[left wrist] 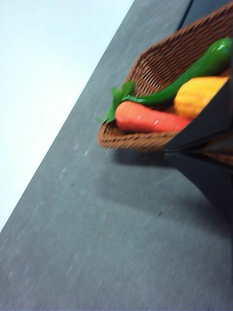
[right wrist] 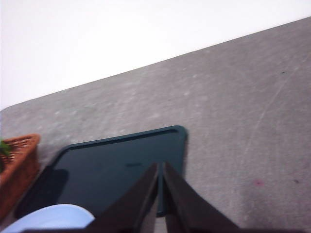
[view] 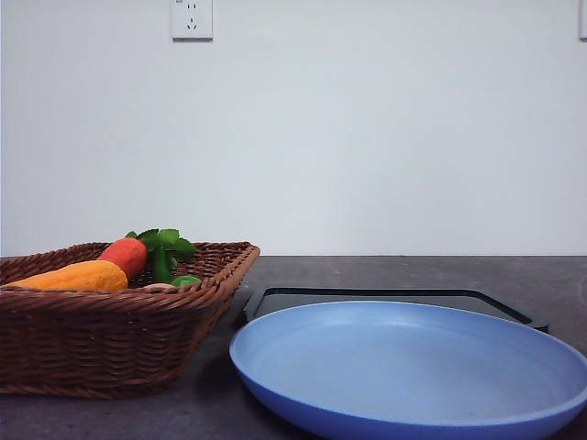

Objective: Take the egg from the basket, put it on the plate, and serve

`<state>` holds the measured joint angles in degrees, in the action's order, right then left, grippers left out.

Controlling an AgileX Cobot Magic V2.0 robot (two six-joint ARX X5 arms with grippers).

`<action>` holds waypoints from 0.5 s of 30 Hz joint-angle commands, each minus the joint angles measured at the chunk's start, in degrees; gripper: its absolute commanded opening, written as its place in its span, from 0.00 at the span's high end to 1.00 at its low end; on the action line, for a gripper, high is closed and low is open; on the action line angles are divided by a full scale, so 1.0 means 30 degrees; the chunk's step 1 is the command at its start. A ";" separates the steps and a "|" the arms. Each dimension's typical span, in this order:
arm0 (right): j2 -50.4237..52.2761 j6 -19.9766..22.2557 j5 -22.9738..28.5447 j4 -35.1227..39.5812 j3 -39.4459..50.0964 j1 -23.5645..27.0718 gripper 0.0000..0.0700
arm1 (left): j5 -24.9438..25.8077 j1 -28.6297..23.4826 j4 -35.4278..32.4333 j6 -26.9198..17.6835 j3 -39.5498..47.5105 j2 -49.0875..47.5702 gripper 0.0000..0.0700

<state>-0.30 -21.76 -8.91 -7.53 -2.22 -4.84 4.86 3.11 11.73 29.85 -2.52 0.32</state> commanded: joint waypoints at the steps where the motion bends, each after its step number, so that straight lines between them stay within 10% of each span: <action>1: 0.0007 -0.0729 -0.0044 -0.0284 -0.0889 -0.0022 1.00 | 0.0561 -0.0015 0.0270 0.0284 -0.0583 0.0146 1.00; 15: -0.5254 0.0790 -0.0060 -0.6090 -0.7698 -0.0015 1.00 | 0.5700 -0.0015 0.2842 -0.2159 -0.5612 0.6915 1.00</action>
<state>-15.32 -20.99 -9.02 -25.87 -24.35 -4.84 21.31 3.11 20.93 25.82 -18.03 20.17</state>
